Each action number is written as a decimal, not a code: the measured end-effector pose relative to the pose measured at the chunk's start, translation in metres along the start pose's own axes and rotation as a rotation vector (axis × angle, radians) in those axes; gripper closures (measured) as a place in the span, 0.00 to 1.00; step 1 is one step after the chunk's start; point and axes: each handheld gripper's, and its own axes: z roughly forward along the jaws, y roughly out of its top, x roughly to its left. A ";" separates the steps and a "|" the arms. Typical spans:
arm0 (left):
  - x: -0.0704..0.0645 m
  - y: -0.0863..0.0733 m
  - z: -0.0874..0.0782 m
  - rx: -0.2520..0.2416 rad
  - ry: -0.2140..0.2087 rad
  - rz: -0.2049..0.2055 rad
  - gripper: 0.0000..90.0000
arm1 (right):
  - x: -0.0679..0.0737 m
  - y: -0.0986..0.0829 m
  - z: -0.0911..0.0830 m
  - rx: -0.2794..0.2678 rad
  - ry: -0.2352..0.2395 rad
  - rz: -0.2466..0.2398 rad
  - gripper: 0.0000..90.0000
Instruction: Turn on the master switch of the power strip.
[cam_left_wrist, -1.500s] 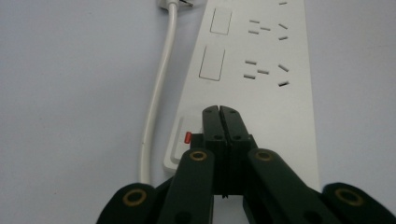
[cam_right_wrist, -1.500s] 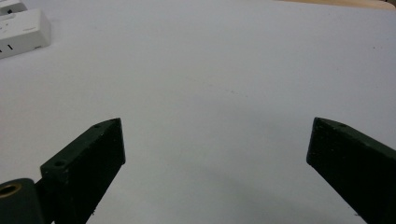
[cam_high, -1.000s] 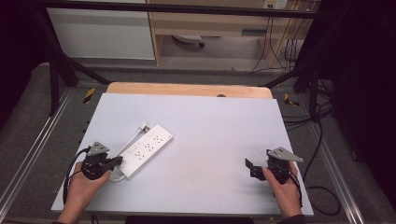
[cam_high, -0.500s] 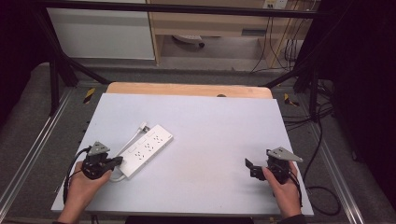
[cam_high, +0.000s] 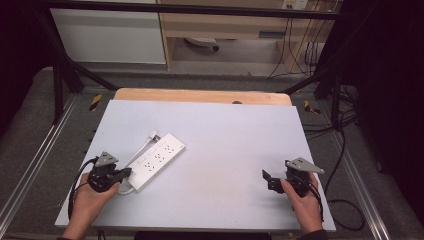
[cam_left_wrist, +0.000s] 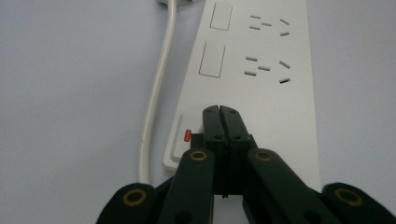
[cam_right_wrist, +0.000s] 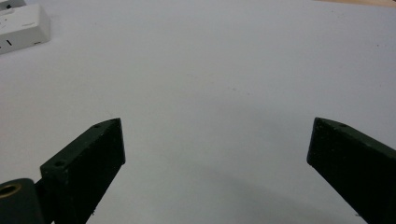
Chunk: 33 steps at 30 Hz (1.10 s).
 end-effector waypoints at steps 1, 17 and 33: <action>0.000 0.000 0.000 0.001 -0.002 -0.002 1.00 | 0.000 0.000 0.000 0.000 0.000 0.000 0.05; 0.001 0.002 0.001 0.013 -0.006 0.000 1.00 | 0.001 0.000 0.001 0.003 -0.002 -0.006 0.05; 0.007 0.001 0.002 0.013 -0.022 -0.023 1.00 | 0.001 0.000 0.001 0.004 0.002 -0.004 0.05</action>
